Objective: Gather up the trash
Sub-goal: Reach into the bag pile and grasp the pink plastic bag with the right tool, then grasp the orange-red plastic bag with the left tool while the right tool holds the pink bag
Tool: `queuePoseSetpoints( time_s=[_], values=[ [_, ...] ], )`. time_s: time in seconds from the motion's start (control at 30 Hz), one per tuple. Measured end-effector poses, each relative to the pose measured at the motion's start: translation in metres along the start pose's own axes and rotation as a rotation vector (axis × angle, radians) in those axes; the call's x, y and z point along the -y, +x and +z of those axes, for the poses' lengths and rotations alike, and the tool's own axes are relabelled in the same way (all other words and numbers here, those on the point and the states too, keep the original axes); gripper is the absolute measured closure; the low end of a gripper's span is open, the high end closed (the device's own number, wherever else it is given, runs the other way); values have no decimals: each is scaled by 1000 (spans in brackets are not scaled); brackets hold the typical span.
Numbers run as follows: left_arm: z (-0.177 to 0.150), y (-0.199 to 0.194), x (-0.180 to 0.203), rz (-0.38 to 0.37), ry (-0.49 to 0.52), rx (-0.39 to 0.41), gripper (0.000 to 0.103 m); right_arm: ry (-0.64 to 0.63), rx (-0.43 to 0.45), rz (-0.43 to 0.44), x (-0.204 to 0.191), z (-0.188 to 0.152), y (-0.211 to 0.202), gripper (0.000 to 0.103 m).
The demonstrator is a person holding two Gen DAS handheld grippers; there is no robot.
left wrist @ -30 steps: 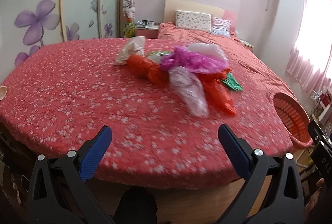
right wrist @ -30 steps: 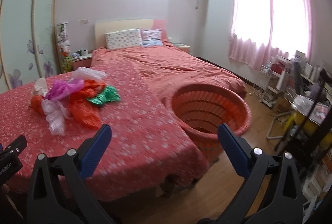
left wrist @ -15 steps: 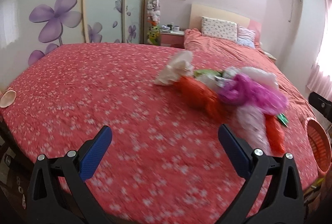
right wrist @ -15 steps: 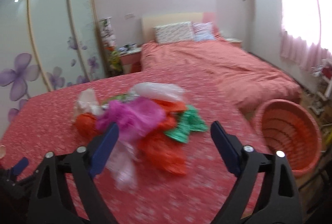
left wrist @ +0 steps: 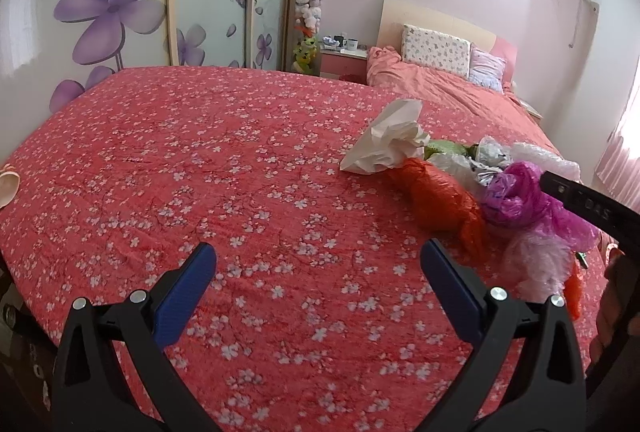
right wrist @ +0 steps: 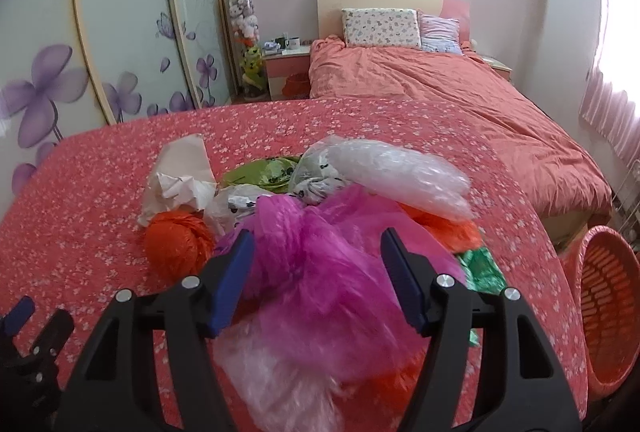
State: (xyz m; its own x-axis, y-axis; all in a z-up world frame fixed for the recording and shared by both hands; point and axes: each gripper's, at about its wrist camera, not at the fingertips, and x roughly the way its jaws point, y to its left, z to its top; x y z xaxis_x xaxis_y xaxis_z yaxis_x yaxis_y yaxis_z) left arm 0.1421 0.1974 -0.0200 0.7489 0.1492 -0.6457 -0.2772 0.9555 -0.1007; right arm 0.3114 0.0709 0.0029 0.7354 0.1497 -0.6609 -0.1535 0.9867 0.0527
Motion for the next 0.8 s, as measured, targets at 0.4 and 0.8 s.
queuePoseSetpoints(
  time_s=[0.4, 0.8],
  values=[
    [0, 12, -6, -41, 2, -10, 2, -69, -69, -21, -11, -7, 26, 82],
    [6, 19, 15, -111, 17, -23, 6, -25, 107, 32, 6, 13, -39, 85]
  ],
)
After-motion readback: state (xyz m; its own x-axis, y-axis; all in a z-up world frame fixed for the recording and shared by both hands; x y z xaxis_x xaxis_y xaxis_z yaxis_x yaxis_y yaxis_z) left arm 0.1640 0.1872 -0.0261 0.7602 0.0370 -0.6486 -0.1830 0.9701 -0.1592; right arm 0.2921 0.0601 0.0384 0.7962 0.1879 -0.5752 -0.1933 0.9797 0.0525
